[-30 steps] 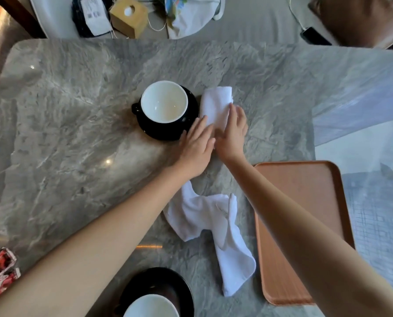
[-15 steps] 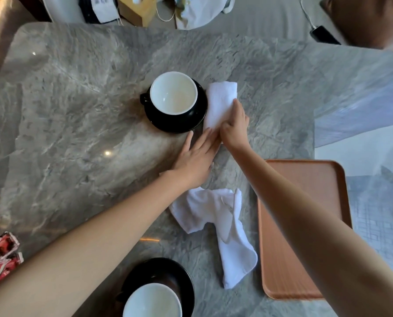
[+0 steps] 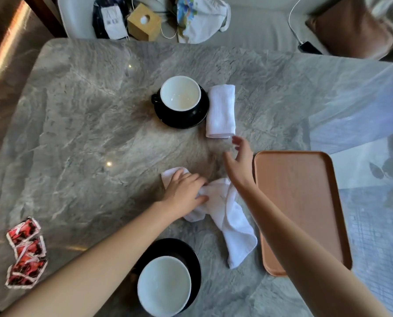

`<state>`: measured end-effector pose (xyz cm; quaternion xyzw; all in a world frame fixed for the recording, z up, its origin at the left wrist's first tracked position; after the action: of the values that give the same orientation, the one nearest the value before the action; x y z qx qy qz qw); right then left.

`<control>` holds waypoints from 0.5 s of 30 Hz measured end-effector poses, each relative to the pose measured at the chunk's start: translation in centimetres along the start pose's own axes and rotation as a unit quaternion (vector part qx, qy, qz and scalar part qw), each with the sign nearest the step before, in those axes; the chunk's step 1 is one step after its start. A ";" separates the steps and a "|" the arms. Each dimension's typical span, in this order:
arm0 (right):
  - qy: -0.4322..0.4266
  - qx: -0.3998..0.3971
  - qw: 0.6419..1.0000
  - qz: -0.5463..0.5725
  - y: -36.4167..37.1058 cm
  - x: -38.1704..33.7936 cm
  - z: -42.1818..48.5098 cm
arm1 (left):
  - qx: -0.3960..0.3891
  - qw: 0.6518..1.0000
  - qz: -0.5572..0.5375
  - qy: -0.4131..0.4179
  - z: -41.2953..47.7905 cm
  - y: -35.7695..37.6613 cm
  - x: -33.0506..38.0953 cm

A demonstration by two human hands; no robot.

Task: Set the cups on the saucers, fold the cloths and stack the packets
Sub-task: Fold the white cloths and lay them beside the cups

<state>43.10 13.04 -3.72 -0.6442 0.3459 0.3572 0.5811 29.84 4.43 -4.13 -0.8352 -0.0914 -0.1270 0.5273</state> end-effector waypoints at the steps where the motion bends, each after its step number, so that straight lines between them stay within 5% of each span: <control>1: -0.014 -0.040 0.999 -0.021 0.1 0.0 -1.1 | 0.000 1.000 0.012 -0.017 -0.6 0.3 -0.3; 5: -0.040 -0.217 0.949 -0.225 0.6 0.4 -5.2 | -0.009 0.995 0.063 -0.073 -2.6 1.7 -1.9; 8: -0.027 -0.297 0.918 -0.262 0.9 0.2 -7.4 | 0.001 0.992 0.065 -0.105 -3.9 2.1 -3.4; 11: -0.022 -0.312 0.922 -0.228 1.3 -1.4 -8.4 | 0.031 0.991 0.065 -0.115 -5.5 1.9 -4.9; 15: -0.047 -0.240 0.948 -0.202 1.3 -4.4 -8.4 | 0.054 0.988 0.023 -0.146 -8.0 -0.1 -8.3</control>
<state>40.31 4.68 -0.01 -0.8034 0.0852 0.3345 0.4852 20.95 -2.91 -3.31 -0.8167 -0.1547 0.0134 0.5558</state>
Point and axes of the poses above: each hand's wrist, its own z-axis towards the middle knuckle, its own y-axis out of the palm, x = y × z, the point moved 5 cm from there along z, towards the middle knuckle, and after that the axes turned 9 degrees about -y, right-handed, at the moved point
